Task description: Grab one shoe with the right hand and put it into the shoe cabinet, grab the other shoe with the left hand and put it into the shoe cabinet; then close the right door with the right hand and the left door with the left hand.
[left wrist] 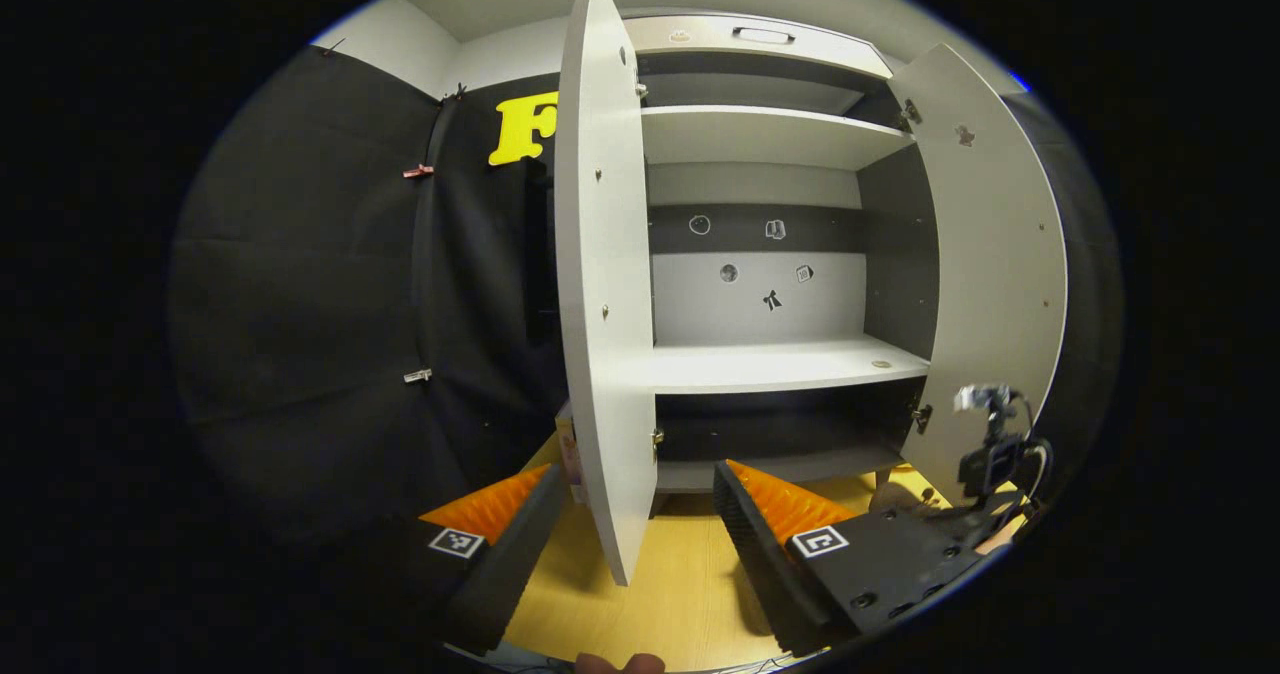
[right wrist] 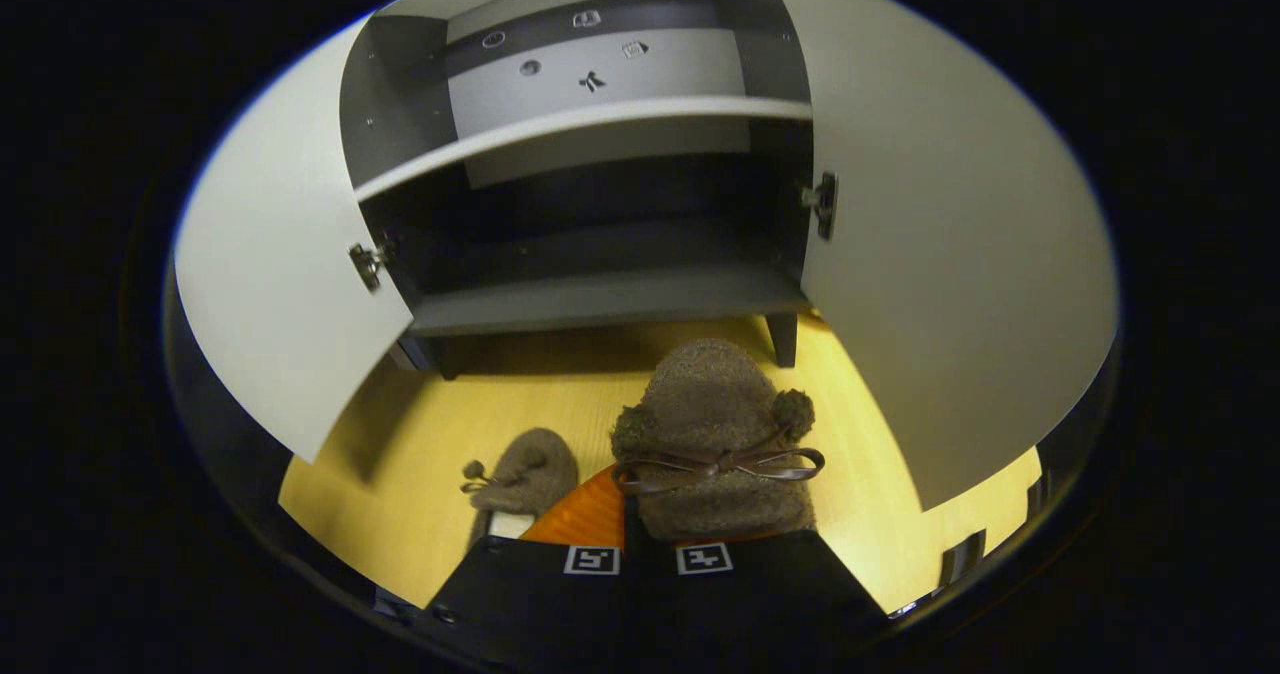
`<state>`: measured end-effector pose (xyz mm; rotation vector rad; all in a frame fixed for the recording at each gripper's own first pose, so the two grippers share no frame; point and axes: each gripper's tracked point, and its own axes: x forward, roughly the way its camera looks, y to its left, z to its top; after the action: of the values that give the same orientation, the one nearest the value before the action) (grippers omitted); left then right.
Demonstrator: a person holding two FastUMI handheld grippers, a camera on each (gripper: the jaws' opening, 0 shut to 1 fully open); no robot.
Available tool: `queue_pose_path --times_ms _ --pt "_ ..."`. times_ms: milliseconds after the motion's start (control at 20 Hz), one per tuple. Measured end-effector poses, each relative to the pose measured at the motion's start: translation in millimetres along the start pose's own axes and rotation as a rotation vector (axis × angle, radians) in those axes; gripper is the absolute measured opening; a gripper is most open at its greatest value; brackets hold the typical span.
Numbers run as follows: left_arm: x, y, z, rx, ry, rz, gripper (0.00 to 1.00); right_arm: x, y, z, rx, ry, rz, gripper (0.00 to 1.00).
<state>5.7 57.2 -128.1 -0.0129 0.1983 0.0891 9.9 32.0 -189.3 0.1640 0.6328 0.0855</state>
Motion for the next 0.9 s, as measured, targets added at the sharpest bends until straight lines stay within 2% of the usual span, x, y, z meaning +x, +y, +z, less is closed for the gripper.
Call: queue_pose_path --times_ms 200,400,650,900 --pt "-1.2 -5.0 -1.3 0.004 0.003 -0.017 0.95 -38.6 17.2 90.5 -0.025 -0.082 0.021 0.06" --pt "-6.1 -11.4 -0.4 -0.001 0.002 -0.040 0.95 -45.3 35.4 163.2 -0.026 -0.079 0.069 0.06" --pt "-13.0 -20.3 -1.9 -0.004 0.000 -0.069 0.95 -12.9 48.0 252.7 -0.016 -0.133 0.079 0.06" --pt "-17.2 -18.7 -4.9 -0.016 0.007 -0.061 0.95 43.9 56.7 307.2 -0.008 -0.153 0.078 0.06"
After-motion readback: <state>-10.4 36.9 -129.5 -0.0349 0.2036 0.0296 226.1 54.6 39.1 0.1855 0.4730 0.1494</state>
